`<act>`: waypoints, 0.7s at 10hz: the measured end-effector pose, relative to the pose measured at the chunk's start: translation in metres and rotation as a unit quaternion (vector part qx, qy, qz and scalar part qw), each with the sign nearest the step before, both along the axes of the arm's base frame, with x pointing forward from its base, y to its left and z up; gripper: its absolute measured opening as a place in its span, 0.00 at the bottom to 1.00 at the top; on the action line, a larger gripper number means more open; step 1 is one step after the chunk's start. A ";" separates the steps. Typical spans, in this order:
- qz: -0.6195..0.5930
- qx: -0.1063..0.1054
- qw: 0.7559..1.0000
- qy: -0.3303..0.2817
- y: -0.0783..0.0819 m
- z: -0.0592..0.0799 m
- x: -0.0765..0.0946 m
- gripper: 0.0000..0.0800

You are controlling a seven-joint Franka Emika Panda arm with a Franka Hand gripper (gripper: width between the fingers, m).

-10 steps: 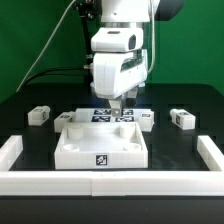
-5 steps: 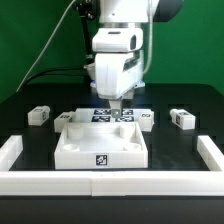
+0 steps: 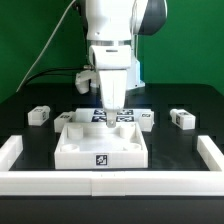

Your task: Assemble one leg

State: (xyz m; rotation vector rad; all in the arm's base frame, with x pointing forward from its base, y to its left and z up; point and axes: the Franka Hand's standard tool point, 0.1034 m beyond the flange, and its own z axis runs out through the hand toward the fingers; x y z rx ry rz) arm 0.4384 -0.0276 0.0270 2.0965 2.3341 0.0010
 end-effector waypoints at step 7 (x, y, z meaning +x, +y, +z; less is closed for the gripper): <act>-0.028 0.003 0.999 0.022 0.004 -0.018 -0.009 0.65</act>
Offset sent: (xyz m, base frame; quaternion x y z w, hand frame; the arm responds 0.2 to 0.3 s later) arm -0.0022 0.0092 -0.0148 0.0288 0.0040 0.0208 0.9994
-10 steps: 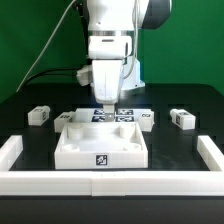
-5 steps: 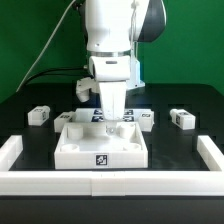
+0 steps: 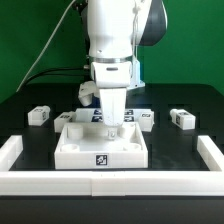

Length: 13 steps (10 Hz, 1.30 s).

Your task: Assemble one leg

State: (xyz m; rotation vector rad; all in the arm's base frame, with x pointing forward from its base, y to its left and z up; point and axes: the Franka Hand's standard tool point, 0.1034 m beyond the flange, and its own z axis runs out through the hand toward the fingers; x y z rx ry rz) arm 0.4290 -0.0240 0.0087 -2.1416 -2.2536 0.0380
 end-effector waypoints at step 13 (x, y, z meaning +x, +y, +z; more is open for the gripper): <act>-0.019 0.005 1.000 -0.011 0.026 0.002 0.017 0.08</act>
Offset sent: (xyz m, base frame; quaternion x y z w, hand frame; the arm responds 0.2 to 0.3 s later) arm 0.0000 0.0000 0.0000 0.0000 0.0000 0.0000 1.0000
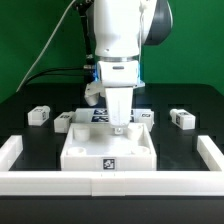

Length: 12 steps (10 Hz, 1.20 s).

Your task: Assemble one leg

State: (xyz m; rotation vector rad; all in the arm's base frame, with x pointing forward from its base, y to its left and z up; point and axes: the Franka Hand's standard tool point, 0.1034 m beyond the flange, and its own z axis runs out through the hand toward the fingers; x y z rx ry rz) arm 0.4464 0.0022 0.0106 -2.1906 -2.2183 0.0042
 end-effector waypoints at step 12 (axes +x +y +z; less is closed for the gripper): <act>-0.013 0.021 1.000 -0.017 0.085 -0.001 0.042 0.08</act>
Offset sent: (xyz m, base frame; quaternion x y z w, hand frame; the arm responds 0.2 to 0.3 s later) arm 0.0168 0.0528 -0.0016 -0.0174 0.0222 0.0074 0.9996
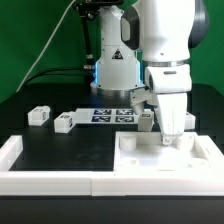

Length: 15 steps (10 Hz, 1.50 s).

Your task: Assemble one leg

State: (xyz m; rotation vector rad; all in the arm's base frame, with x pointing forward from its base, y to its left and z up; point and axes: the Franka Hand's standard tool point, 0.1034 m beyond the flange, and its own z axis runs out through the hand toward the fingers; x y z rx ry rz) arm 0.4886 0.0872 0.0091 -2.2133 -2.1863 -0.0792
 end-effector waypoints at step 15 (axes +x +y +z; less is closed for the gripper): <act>-0.127 -0.008 0.992 -0.001 0.015 0.036 -0.043 0.81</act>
Offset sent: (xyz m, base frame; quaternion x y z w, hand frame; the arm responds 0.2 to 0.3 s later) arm 0.0000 0.0000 0.0000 0.0000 0.0000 0.0000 1.0000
